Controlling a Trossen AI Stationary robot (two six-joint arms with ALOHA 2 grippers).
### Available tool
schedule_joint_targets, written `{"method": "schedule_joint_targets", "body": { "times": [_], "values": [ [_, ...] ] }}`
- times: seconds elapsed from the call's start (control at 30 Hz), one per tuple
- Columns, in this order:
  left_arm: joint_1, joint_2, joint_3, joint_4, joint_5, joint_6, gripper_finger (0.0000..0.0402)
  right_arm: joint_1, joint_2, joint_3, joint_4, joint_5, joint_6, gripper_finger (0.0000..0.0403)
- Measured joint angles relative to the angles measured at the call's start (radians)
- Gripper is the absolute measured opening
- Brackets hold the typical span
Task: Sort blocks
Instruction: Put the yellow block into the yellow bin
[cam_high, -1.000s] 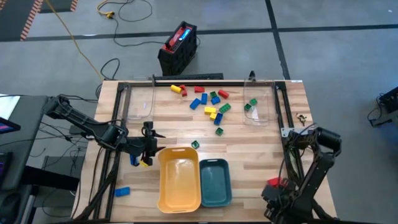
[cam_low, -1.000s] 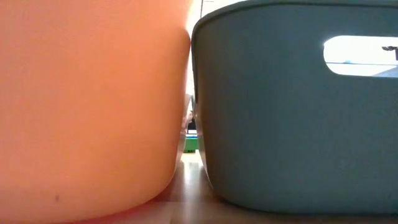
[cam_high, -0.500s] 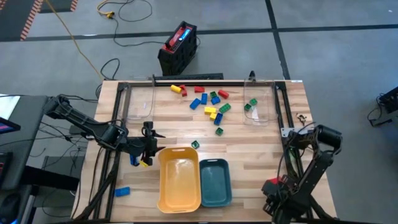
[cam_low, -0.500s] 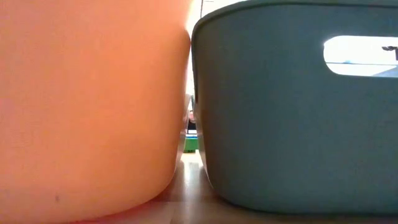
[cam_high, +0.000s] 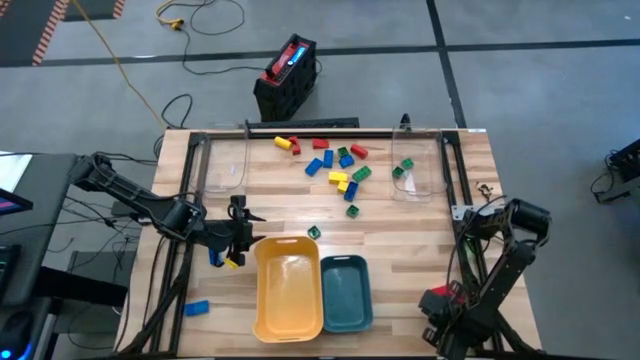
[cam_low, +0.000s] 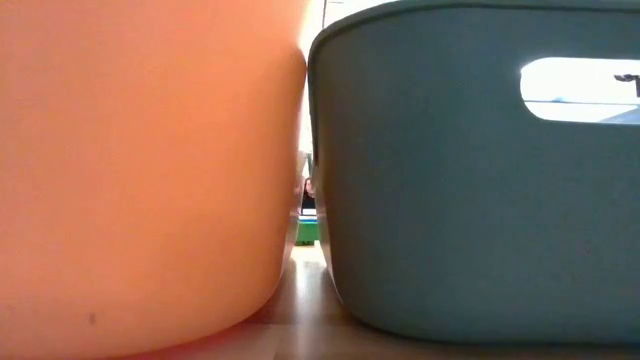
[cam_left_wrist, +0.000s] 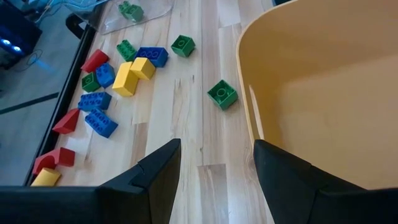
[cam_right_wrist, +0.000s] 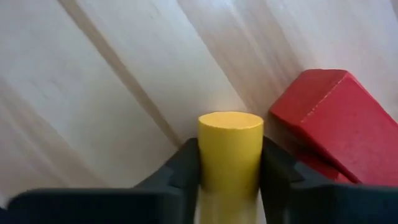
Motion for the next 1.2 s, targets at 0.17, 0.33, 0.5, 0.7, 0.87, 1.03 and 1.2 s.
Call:
{"method": "schedule_joint_targets", "body": {
  "times": [0.17, 0.33, 0.5, 0.7, 0.87, 1.03, 1.2],
  "values": [
    [0.000, 0.000, 0.000, 0.000, 0.000, -0.002, 0.0199, -0.047, -0.002, -0.001, -0.001, -0.016, -0.055, 0.0099],
    [0.000, 0.000, 0.000, -0.013, 0.000, -0.014, 0.0199, -0.123, -0.036, -0.008, -0.006, 0.037, -0.146, 0.0099],
    [0.000, 0.000, 0.000, -0.062, 0.000, -0.059, 0.0199, -0.202, -0.115, -0.006, -0.015, 0.134, -0.245, 0.0099],
    [0.000, 0.000, 0.000, -0.098, 0.000, -0.094, 0.0199, -0.307, -0.227, -0.005, -0.067, 0.288, -0.363, 0.0099],
    [0.000, 0.000, 0.000, -0.129, 0.000, -0.122, 0.0199, -0.379, -0.350, -0.005, -0.036, 0.410, -0.482, 0.0099],
    [-0.028, -0.009, 0.000, -0.119, -0.001, -0.115, 0.0199, -0.482, -0.424, 0.002, 0.110, 0.452, -0.667, 0.0099],
    [-0.082, -0.066, 0.000, -0.114, -0.062, -0.113, 0.0199, -0.588, -0.382, 0.097, 0.184, 0.439, -0.917, 0.0099]
  ]
}}
